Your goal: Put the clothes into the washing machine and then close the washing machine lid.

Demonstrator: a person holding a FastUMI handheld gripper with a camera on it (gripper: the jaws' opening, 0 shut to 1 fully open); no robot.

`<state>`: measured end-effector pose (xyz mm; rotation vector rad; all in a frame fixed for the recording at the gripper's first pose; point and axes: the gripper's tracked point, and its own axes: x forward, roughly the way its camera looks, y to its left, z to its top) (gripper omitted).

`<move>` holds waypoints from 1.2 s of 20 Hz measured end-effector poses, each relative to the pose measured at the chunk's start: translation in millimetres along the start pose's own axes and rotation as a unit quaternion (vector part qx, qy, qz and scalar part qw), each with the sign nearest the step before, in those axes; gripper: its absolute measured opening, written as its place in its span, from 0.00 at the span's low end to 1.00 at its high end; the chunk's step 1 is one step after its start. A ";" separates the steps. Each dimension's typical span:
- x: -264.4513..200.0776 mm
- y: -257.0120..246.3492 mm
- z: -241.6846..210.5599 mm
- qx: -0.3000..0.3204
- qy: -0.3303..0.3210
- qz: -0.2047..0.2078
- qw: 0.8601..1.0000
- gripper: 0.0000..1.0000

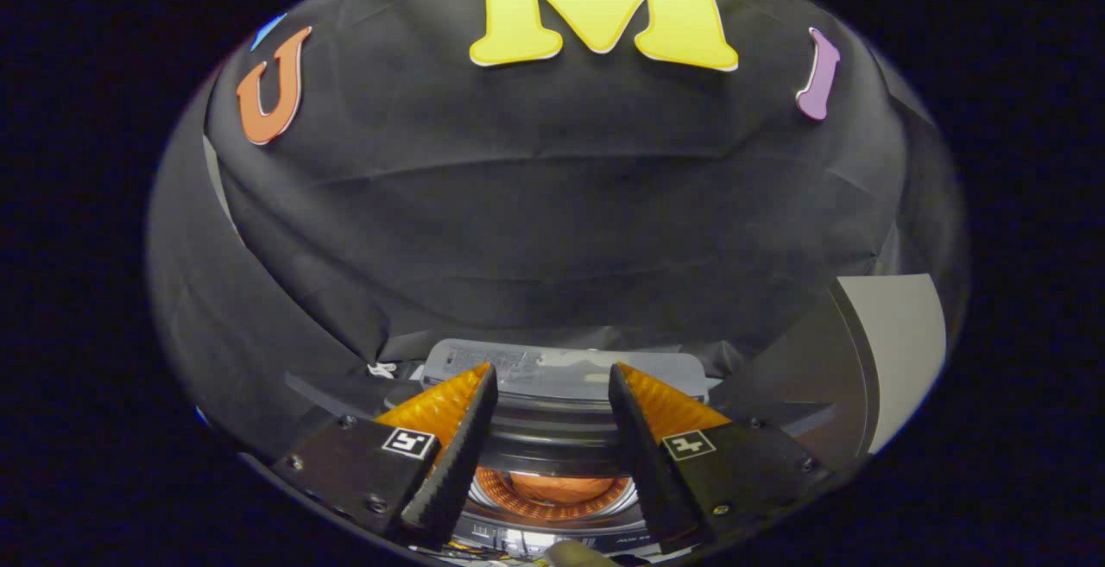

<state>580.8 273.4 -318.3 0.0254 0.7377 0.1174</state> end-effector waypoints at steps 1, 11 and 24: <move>-1.9 -0.6 -1.5 -0.001 0.000 0.000 1.000 0.81; -23.2 -0.7 -29.1 -0.003 0.007 0.009 1.000 0.81; -32.7 -5.6 -133.2 -0.007 0.111 0.020 0.994 0.81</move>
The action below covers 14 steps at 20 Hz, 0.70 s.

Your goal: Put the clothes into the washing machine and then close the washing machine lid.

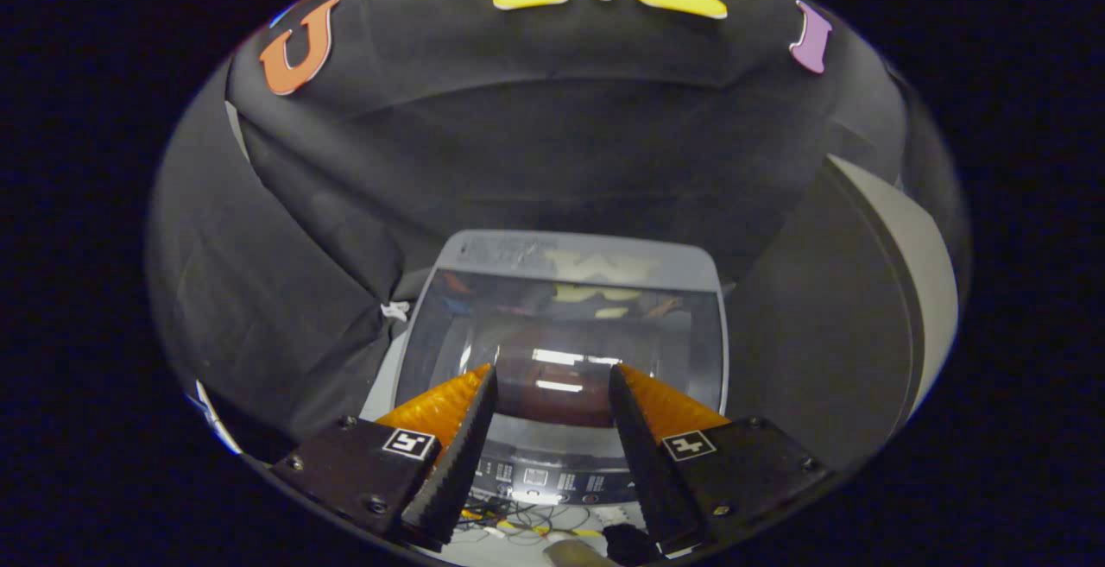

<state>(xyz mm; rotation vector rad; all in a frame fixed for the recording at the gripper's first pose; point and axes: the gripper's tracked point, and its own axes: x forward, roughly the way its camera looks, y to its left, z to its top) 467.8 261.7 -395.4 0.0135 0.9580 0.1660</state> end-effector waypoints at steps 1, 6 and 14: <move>4.1 -2.4 -6.8 0.000 0.014 -0.002 1.000 0.81; 7.8 -4.5 -15.7 0.007 0.027 0.000 1.000 0.81; -1.1 -12.8 -11.8 0.016 0.023 -0.005 1.000 0.81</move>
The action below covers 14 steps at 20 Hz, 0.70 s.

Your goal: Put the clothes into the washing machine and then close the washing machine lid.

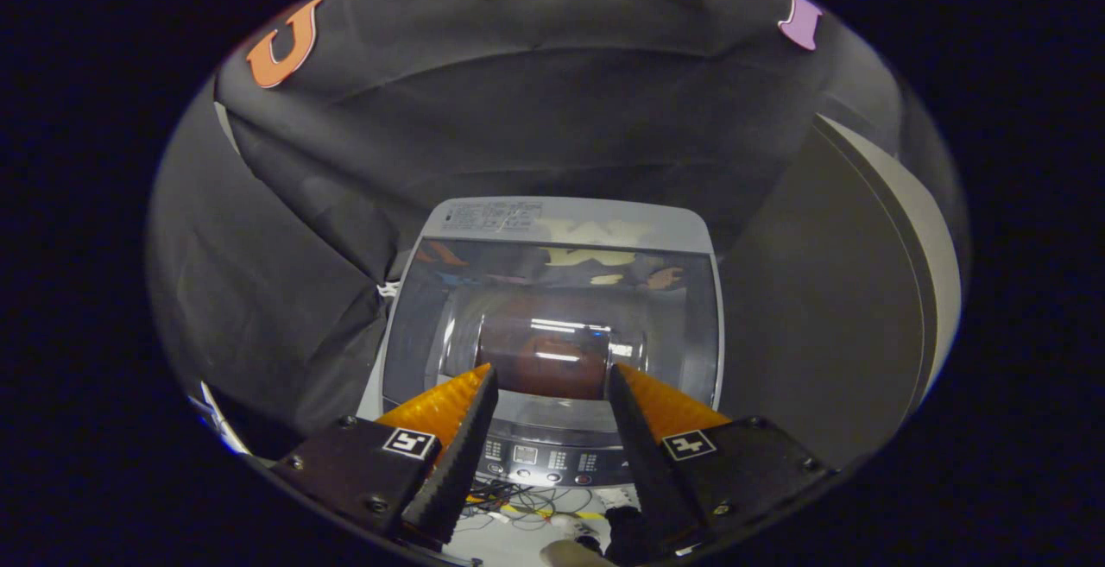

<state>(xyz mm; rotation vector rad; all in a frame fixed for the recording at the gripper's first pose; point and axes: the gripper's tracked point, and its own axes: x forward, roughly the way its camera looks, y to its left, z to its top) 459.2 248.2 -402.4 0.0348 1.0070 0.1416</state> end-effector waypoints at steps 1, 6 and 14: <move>-1.4 -0.9 0.6 0.000 0.000 -0.001 1.000 0.81; -16.4 -3.3 1.1 0.007 -0.014 -0.003 1.000 0.81; -115.5 -5.3 8.5 0.030 -0.085 0.014 0.996 0.81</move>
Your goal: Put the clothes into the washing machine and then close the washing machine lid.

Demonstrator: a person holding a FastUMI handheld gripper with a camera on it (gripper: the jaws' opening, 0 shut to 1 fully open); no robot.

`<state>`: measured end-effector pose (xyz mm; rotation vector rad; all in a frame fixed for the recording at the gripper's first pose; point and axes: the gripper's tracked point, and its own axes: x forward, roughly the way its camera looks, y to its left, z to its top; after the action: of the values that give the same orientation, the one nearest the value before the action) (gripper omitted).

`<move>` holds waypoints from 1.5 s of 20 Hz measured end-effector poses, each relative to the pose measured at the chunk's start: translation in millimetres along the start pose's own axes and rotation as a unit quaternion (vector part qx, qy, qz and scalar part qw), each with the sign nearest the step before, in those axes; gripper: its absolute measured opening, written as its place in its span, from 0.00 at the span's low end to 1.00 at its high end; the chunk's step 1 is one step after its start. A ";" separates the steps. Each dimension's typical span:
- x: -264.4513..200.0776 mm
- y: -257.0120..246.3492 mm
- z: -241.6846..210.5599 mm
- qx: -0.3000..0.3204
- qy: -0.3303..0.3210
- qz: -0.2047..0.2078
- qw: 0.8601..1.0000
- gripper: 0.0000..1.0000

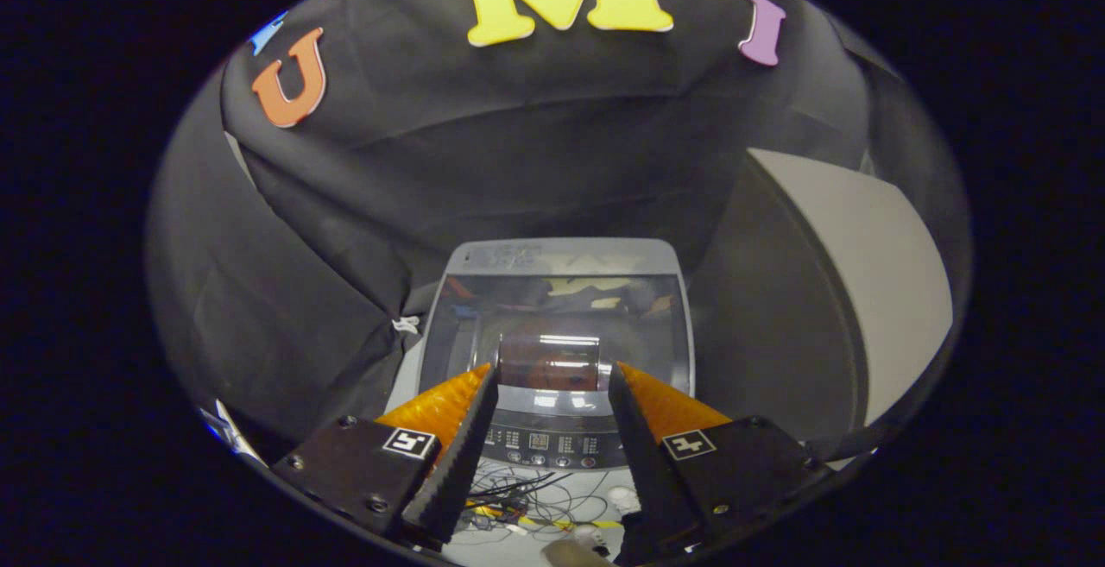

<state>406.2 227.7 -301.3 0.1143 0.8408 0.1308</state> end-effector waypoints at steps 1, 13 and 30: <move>-18.6 -1.3 5.7 -0.001 -0.015 0.002 1.000 0.81; -303.1 -46.4 42.8 -0.052 -0.307 -0.030 0.950 0.81; -496.9 -252.2 -81.4 -0.003 -0.411 -0.095 0.906 1.00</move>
<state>35.1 -96.7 -28.8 0.0704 0.0011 -0.1017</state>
